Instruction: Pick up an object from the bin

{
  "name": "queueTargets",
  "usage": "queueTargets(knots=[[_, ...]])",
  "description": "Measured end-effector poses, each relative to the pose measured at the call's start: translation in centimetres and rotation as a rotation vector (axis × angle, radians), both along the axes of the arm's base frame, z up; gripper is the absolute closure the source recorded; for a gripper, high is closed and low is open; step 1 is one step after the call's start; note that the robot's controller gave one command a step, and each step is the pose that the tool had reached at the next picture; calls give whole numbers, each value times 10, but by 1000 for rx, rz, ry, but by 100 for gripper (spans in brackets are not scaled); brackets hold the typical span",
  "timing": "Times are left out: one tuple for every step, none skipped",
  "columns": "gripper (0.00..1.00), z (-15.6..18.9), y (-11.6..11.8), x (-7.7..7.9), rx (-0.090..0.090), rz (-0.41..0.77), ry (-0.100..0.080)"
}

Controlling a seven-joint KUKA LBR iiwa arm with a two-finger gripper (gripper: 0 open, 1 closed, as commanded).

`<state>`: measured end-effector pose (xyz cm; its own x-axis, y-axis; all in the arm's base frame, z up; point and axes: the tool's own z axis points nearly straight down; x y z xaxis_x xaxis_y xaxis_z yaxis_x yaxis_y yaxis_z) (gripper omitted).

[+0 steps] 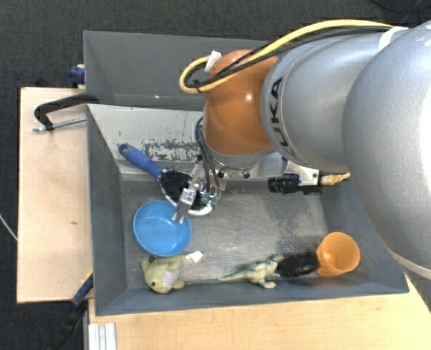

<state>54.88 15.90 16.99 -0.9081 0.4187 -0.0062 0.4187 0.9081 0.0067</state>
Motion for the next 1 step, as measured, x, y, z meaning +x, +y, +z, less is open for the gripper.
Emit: queueTargets(knots=[[100,38,6,-1,-1,-14,2]])
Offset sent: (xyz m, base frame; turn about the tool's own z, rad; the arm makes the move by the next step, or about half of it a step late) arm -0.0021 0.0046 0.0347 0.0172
